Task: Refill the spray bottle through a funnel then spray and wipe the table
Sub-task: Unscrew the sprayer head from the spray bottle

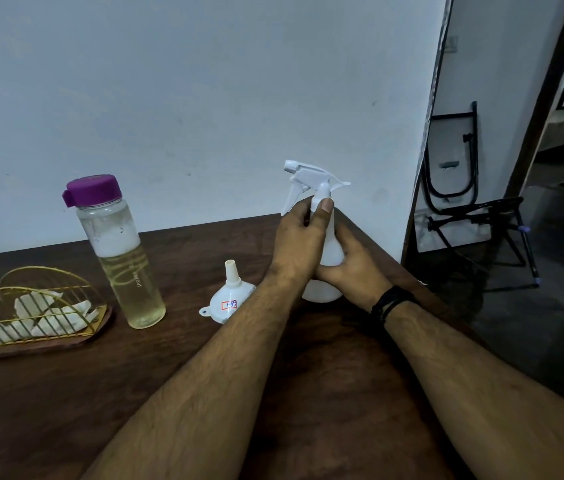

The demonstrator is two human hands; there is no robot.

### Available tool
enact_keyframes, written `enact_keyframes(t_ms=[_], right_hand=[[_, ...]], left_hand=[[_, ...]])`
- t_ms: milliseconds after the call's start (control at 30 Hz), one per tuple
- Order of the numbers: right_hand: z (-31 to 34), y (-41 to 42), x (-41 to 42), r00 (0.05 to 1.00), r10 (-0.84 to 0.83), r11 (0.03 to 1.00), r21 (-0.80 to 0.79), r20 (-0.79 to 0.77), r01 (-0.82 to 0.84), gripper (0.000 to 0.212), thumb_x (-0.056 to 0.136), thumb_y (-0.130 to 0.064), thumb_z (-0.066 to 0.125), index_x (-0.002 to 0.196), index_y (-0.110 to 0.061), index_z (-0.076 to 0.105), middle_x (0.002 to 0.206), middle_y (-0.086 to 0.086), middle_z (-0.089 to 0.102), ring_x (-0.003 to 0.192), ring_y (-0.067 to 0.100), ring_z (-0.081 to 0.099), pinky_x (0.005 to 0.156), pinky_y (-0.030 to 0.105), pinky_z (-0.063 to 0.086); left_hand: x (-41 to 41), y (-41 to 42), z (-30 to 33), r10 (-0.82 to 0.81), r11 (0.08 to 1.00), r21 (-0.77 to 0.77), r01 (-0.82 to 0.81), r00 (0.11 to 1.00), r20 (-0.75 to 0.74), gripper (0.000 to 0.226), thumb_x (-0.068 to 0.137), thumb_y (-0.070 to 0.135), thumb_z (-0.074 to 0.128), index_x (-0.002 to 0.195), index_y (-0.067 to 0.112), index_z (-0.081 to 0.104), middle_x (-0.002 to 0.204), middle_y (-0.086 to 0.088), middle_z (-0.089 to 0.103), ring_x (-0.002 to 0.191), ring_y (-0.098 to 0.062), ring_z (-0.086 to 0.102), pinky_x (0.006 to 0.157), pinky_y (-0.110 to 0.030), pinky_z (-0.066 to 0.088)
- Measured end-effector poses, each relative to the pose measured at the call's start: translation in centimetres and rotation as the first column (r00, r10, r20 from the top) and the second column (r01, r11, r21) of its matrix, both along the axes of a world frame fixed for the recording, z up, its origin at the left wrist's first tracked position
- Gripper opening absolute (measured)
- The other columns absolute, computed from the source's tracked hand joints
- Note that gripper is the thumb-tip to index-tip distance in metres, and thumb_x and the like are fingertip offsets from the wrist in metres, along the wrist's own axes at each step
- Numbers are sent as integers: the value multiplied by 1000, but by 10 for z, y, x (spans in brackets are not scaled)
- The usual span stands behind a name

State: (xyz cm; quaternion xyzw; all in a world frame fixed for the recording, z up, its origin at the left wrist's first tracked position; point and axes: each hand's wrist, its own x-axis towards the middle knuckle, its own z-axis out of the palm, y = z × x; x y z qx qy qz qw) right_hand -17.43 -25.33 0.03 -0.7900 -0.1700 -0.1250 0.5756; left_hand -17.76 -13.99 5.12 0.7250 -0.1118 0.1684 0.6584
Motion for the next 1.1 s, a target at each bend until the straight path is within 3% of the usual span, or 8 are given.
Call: enact_keyframes(t_ms=[133,233,367,600,733,833,900,1100], right_hand=[[1,1,-1,1000,4,1000,11,-9,-4,71,61,-50,85,125,-45,55,122,-11,73,112,3,69,96,31,59],[2,2,-1,1000,-4,1000,8,-10,4,68,62,-51,85,123,-47,55,119,-14,73,112,-1,68,96,28,56],[3,1,-3,1000,-1,1000,-2,-8,1,65,71,-40,88,124,-51,52,119,-23,70,112,-10,64,92,18,49],[-2,1,1,1000,-5,999,48,-14,6,77,60,-51,88,129,-30,59,120,-5,74,113,12,71,100,47,58],[-1,0,1,1000,-5,998,60,-23,6,79,65,-47,87,135,-21,58,123,-3,74,114,11,71,101,45,58],[-1,-1,1,1000,-8,999,32,-29,9,81,66,-49,85,137,-24,57,125,-6,73,116,8,69,103,44,57],[-1,0,1,1000,1,1000,18,-30,0,84,66,-51,85,139,-24,55,127,-7,72,118,6,68,105,42,56],[-1,-1,1,999,18,998,56,-44,-15,87,57,-49,85,136,-23,56,121,-4,73,113,11,71,100,45,59]], left_hand=[[-5,-6,1,44,994,-96,-48,998,-42,26,97,37,65,109,15,72,93,5,73,89,-8,69,75,-21,52],[-9,-11,5,61,980,-182,-78,993,-102,21,88,35,76,100,22,67,95,4,72,91,-10,70,80,-26,56],[-11,-14,8,77,981,-167,-94,991,-106,38,86,39,77,113,17,61,98,5,69,89,-4,67,72,-20,52],[-18,-8,-3,18,971,-236,-25,999,-31,22,103,24,52,112,22,72,100,8,72,81,10,66,66,-5,47],[-16,-9,-6,37,978,-206,-40,999,-20,11,100,29,61,107,24,68,95,8,72,85,2,69,70,-12,53],[-14,-14,-4,107,974,-196,-115,993,-50,34,91,34,73,116,15,63,100,-1,70,91,-10,70,74,-23,54],[-13,-16,0,109,975,-189,-120,992,-70,41,88,37,77,119,17,60,101,3,70,92,-8,70,73,-20,54],[-15,-15,-4,43,968,-246,-41,999,0,14,98,25,62,104,17,71,85,5,71,80,-6,69,73,-23,55]])
